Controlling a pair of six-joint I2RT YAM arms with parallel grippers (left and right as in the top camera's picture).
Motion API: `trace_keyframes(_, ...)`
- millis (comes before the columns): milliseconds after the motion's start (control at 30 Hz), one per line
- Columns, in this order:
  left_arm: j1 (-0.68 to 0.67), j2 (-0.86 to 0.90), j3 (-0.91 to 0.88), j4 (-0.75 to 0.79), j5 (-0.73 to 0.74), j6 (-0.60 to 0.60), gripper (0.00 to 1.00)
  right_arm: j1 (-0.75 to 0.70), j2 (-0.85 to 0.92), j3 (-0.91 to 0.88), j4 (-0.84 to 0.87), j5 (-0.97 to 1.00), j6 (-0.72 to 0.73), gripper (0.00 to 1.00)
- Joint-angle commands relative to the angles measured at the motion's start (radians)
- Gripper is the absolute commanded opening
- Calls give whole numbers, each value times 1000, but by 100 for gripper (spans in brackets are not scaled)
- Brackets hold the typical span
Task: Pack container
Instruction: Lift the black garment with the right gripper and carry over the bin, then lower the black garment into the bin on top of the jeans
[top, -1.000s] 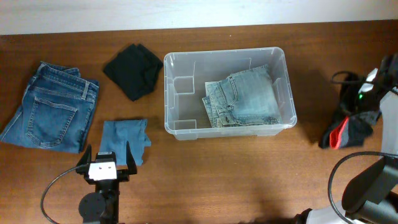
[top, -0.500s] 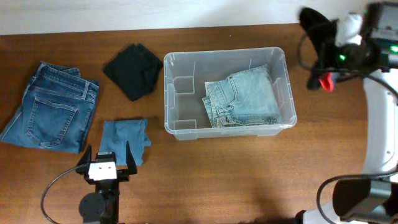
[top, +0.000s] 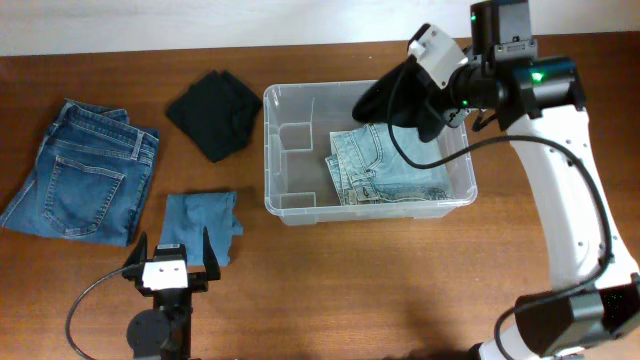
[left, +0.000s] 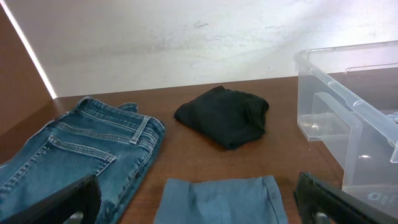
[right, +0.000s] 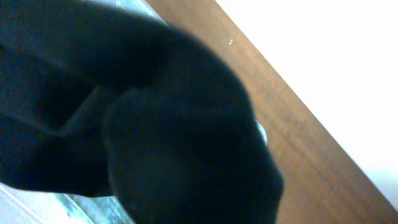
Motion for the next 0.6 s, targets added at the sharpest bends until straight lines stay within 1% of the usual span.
trace_keyframes(0,2,-4,-5,-2,11,10,100,5,27,23,30,7,-71,4)
trace_keyframes(33,2,-4,-5,-2,11,10,100,11,27,23,44,7,-77,4)
trace_keyframes(233,2,-4,-5,-2,11,10,100,69,29,23,82,6,-233,4)
trace_keyframes(467,2,-4,-5,-2,11,10,100,102,34,23,51,-70,-330,4)
trace_keyframes(567,2,-4,-5,-2,11,10,100,102,51,20,42,-77,-333,4)
